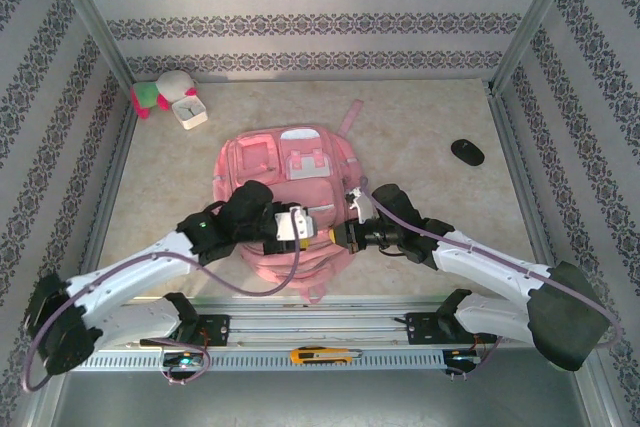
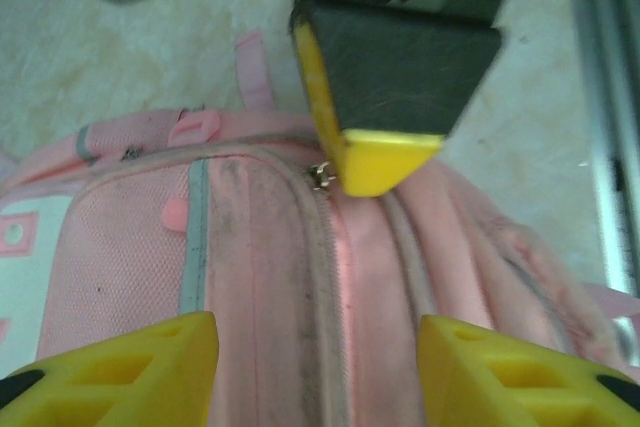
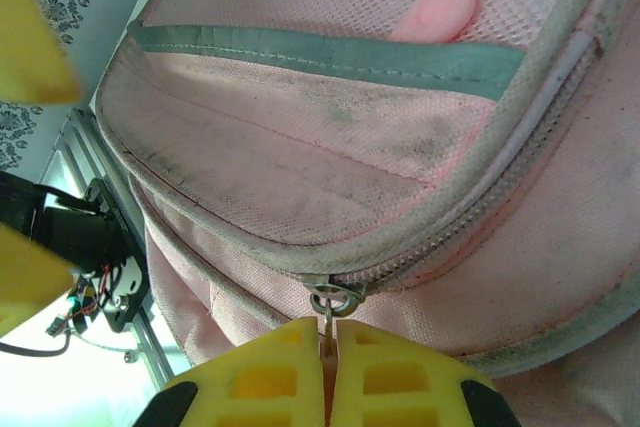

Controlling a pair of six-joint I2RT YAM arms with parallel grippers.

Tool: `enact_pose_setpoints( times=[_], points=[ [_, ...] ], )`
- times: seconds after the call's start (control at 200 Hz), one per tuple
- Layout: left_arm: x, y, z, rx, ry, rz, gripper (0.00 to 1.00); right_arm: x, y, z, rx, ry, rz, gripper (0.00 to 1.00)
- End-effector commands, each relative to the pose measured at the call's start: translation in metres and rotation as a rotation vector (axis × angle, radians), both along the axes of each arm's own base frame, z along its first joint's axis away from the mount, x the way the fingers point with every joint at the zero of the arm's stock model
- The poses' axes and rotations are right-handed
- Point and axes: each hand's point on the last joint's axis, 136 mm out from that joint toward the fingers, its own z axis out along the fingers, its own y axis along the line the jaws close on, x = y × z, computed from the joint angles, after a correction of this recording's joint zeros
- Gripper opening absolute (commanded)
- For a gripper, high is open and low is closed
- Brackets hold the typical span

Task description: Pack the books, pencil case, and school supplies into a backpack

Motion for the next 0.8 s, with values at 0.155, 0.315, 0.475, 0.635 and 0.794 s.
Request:
enact_pose_setpoints(
  times=[0.155,0.315,0.475,0.635,0.794],
  points=[
    [0.03,-0.027,0.001,-0.01,-0.059,0.018,0.55,0.0,0.008,0.012,0.035,-0.028,0.01,0.0],
    [0.035,-0.028,-0.008,0.011,-0.053,0.034,0.33,-0.002,0.008,0.013,0.041,-0.029,0.02,0.0],
    [0.026,-0.01,-0.018,0.053,-0.058,-0.012,0.0,0.003,-0.005,0.011,0.051,-0.015,-0.01,0.0],
    [0.003,0.022,-0.019,0.052,0.053,-0.12,0.0,0.018,-0.027,0.009,0.055,-0.017,-0.082,0.0],
    [-0.007,0.045,-0.016,0.063,0.073,-0.154,0.0,0.044,-0.049,0.004,0.058,-0.004,-0.174,0.0]
  ],
)
